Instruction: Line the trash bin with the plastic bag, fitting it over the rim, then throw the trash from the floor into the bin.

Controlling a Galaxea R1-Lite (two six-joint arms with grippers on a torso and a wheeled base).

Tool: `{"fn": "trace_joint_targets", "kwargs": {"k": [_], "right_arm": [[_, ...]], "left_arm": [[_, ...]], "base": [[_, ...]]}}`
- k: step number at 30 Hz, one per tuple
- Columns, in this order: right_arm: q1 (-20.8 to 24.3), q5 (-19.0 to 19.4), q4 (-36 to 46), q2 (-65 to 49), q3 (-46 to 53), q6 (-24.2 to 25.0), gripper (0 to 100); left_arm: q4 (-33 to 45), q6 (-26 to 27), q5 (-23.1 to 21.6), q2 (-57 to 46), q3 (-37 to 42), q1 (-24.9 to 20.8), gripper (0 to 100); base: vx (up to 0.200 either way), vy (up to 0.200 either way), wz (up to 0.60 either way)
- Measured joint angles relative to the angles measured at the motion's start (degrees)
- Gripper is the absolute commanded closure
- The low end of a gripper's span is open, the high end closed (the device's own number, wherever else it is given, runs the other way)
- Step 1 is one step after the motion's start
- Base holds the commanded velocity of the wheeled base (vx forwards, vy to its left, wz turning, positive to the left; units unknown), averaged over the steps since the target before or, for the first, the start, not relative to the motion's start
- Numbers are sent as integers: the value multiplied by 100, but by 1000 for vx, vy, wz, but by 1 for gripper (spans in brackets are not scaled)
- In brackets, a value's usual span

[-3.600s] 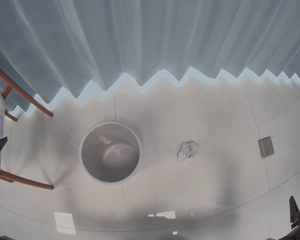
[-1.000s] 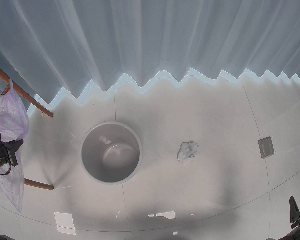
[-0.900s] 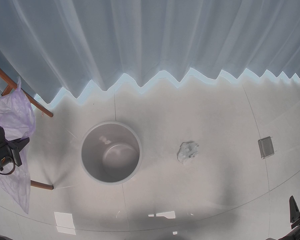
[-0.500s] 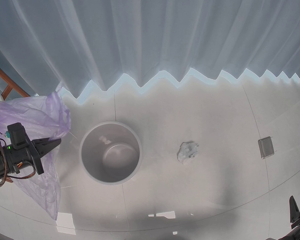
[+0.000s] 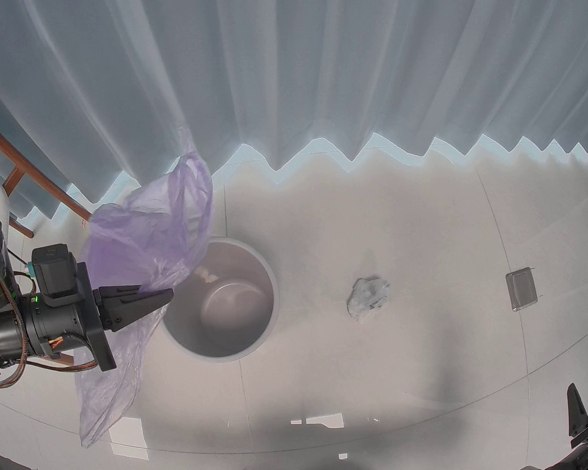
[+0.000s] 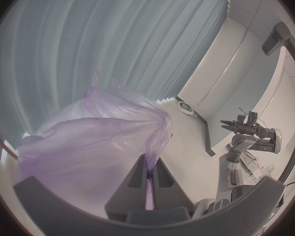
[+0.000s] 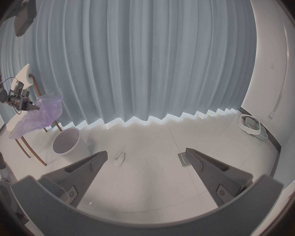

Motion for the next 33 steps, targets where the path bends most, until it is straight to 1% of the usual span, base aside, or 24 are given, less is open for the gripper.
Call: {"fn": "trace_joint_targets", "kwargs": {"k": [3, 8, 15, 21, 24, 26, 33], "right_arm": [[0, 0, 0, 0, 0, 0, 0], [0, 0, 0, 0, 0, 0, 0], [6, 0, 0, 4, 0, 0, 0], [5, 0, 0, 11, 0, 0, 0], [5, 0, 0, 15, 0, 0, 0], [5, 0, -2, 17, 0, 0, 0], [2, 0, -2, 26, 0, 0, 0]], "left_arm": [[-2, -51, 134, -72, -158, -132, 100], [5, -44, 545, -152, -274, -223, 100], [66, -41, 756, -301, -324, -460, 100], [151, -46, 800, -472, -432, -628, 100], [373, -44, 811, -599, -490, -700, 100], [616, -44, 813, -734, -545, -785, 100], [1421, -38, 811, -1215, -718, -877, 100]], "base": [[0, 0, 0], [0, 0, 0], [0, 0, 0], [0, 0, 0], [0, 0, 0], [0, 0, 0], [0, 0, 0]]}}
